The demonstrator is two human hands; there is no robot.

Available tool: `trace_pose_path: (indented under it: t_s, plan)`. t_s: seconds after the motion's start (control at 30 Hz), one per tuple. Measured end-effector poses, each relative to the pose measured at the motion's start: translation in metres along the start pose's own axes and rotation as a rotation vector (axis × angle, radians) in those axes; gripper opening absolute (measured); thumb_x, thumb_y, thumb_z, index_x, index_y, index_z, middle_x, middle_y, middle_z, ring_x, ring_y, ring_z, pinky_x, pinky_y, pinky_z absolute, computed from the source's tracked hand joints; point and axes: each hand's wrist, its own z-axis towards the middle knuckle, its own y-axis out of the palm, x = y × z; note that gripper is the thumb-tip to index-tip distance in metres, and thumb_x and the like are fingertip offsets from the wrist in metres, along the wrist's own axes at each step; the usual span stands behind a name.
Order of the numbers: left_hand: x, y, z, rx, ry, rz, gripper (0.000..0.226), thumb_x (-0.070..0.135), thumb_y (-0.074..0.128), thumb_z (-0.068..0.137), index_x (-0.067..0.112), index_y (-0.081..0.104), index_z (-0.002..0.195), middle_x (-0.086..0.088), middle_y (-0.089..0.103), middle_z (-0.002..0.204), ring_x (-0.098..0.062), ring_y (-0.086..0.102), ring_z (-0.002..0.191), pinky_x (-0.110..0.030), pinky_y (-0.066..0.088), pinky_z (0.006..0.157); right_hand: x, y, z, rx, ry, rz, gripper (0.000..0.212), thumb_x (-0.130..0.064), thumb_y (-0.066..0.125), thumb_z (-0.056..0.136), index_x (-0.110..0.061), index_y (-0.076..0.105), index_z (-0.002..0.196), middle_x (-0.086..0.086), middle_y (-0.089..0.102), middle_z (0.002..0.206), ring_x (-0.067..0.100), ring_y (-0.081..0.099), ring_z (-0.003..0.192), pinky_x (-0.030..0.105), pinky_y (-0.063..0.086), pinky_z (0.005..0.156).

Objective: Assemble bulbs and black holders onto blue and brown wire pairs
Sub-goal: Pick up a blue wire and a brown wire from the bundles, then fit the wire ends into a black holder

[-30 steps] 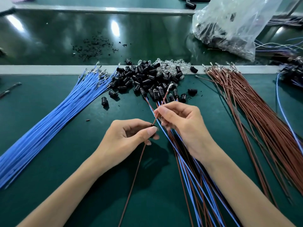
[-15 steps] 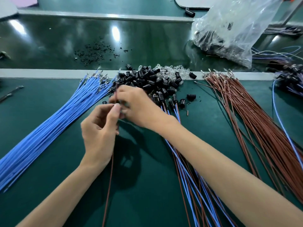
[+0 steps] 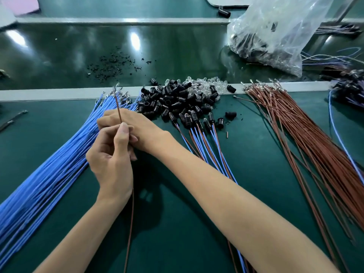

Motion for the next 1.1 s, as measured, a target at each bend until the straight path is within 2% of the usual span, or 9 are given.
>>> trace_pose_path:
  t_s: [0.13,0.33,0.43,0.53,0.67,0.8,0.87,0.97,1.1]
  plan:
    - [0.000,0.000,0.000,-0.006,0.002,-0.006,0.018,0.019,0.052,0.092,0.017,0.060,0.076,0.015,0.059,0.056,-0.001,0.042,0.042,-0.012,0.036,0.046,-0.003,0.000,0.000,-0.010,0.008,0.087,0.015,-0.001,0.048,0.088,-0.011,0.044,0.078,0.010,0.050,0.080,0.024,0.050,0.069,0.030,0.038,0.056]
    - [0.001,0.001,0.001,-0.008,0.002,-0.034,0.018,0.032,0.055,0.085,0.017,0.061,0.076,0.013,0.059,0.057,-0.002,0.041,0.042,-0.014,0.036,0.046,-0.002,-0.002,0.001,0.028,-0.056,-0.009,0.012,0.002,0.050,0.083,-0.007,0.051,0.076,0.015,0.054,0.088,0.024,0.053,0.078,0.033,0.041,0.066]
    - [0.001,0.000,0.000,-0.020,0.011,-0.035,0.018,0.031,0.055,0.086,0.017,0.060,0.075,0.013,0.060,0.059,-0.003,0.042,0.042,-0.015,0.036,0.046,-0.002,-0.002,0.001,0.052,-0.078,-0.113,0.007,-0.003,0.050,0.083,-0.008,0.054,0.082,0.011,0.057,0.093,0.018,0.049,0.074,0.025,0.034,0.057]
    - [0.002,0.000,-0.002,-0.033,0.024,-0.030,0.017,0.030,0.054,0.087,0.018,0.060,0.076,0.013,0.062,0.061,-0.003,0.044,0.043,-0.016,0.037,0.046,0.000,-0.006,-0.002,0.233,-0.082,-0.205,0.010,-0.007,0.051,0.088,-0.012,0.060,0.092,0.002,0.059,0.093,0.018,0.051,0.074,0.029,0.040,0.060]
    - [0.005,-0.001,-0.007,-0.169,0.064,-0.003,0.015,0.027,0.052,0.088,0.018,0.061,0.079,0.013,0.064,0.065,-0.003,0.050,0.049,-0.015,0.041,0.049,0.006,-0.029,-0.016,0.456,0.002,-0.087,0.008,0.000,0.058,0.087,-0.003,0.063,0.093,0.009,0.065,0.090,0.029,0.061,0.081,0.044,0.048,0.075]
    - [0.005,-0.005,-0.016,-0.420,0.137,0.000,0.015,0.027,0.051,0.091,0.029,0.065,0.087,0.013,0.063,0.068,-0.010,0.052,0.045,-0.017,0.044,0.048,0.029,-0.059,-0.054,0.642,0.127,-0.221,0.014,0.013,0.054,0.079,0.003,0.061,0.086,0.016,0.062,0.085,0.031,0.058,0.075,0.027,0.040,0.071]
    - [0.006,-0.005,-0.020,-0.477,0.161,-0.017,0.015,0.029,0.052,0.092,0.035,0.066,0.089,0.012,0.063,0.072,-0.014,0.054,0.045,-0.018,0.045,0.049,0.044,-0.070,-0.085,0.714,0.176,-0.298,0.014,0.015,0.054,0.077,0.003,0.060,0.082,0.017,0.060,0.083,0.030,0.056,0.073,0.026,0.037,0.069]
    - [0.012,-0.003,-0.021,-0.578,0.122,-0.008,0.015,0.025,0.050,0.092,0.019,0.063,0.087,0.008,0.065,0.097,-0.014,0.062,0.056,-0.018,0.047,0.056,0.065,-0.076,-0.126,0.732,0.258,-0.316,0.012,0.013,0.061,0.078,0.001,0.060,0.082,0.014,0.060,0.085,0.024,0.055,0.073,0.026,0.042,0.072]
    - [0.018,-0.002,-0.016,-0.828,-0.316,-0.011,0.023,0.018,0.058,0.093,0.000,0.065,0.081,-0.002,0.059,0.130,-0.024,0.072,0.080,-0.022,0.053,0.060,0.076,-0.059,-0.154,0.760,0.262,-0.174,0.014,0.011,0.066,0.078,-0.001,0.061,0.084,0.010,0.064,0.088,0.010,0.055,0.076,0.004,0.039,0.075]
